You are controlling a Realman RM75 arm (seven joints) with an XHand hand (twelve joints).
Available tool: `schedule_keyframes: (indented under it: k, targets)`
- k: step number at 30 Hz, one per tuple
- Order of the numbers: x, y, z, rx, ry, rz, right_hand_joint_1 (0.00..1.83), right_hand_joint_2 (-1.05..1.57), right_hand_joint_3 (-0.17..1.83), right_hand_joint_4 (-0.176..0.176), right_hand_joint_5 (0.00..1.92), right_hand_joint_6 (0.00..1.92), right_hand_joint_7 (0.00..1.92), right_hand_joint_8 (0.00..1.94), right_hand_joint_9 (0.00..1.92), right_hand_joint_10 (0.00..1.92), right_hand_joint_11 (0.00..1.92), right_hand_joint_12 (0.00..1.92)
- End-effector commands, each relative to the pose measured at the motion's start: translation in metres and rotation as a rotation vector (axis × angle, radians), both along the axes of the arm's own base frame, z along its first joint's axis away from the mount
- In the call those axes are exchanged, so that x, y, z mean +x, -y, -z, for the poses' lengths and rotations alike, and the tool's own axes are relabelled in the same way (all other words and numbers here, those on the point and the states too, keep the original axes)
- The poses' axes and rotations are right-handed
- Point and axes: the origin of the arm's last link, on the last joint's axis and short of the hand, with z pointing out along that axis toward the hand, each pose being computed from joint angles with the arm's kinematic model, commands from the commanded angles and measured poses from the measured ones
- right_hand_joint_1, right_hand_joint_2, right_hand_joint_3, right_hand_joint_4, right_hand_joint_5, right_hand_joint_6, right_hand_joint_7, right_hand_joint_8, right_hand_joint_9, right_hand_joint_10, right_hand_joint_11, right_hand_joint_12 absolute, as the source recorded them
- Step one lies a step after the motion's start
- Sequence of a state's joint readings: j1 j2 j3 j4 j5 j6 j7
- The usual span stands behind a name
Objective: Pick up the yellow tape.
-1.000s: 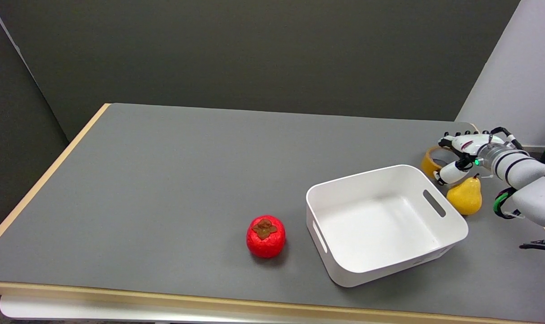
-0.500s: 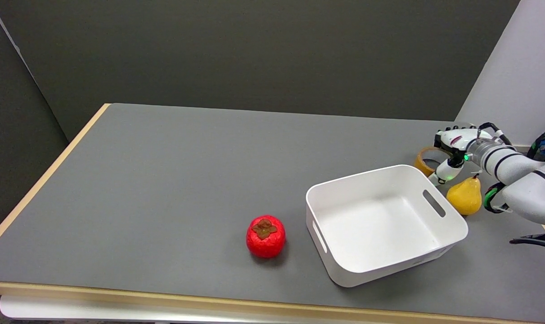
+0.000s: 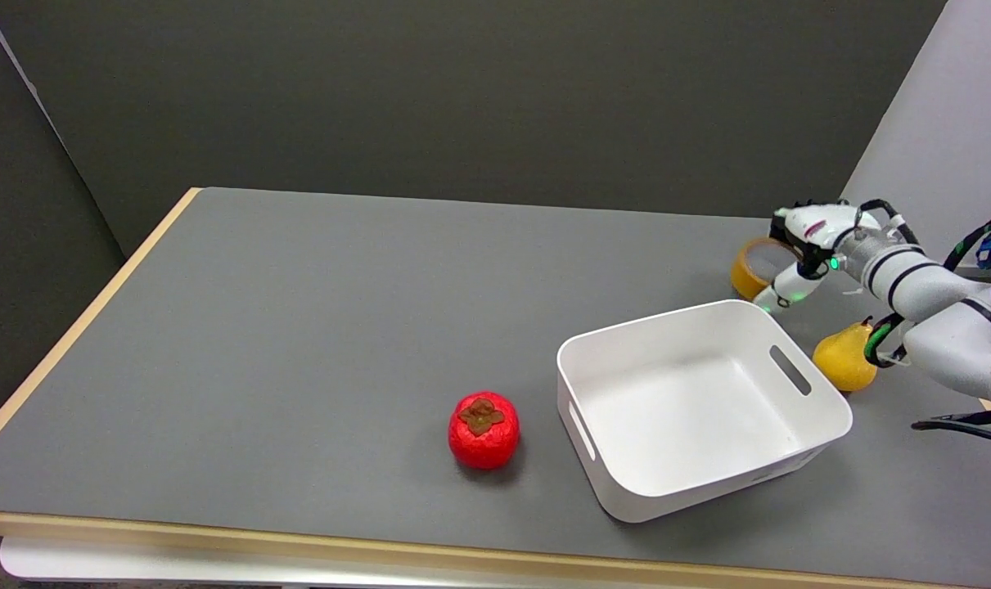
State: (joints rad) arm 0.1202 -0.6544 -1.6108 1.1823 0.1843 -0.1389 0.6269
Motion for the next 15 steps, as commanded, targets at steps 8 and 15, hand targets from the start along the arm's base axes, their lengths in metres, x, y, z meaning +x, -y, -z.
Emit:
schedule_keyframes:
  k: [8,15]
  targets:
    - [0.093,-0.029,0.031,0.179,0.391,-0.738,1.20,1.11,0.30,-0.170,0.57,1.49,0.88,1.38,0.80,1.37,0.61,1.65]
    - [0.089,-0.075,0.052,0.286,0.583,-0.813,1.20,1.09,0.33,-0.157,0.58,1.49,0.89,1.36,0.81,1.39,0.63,1.68]
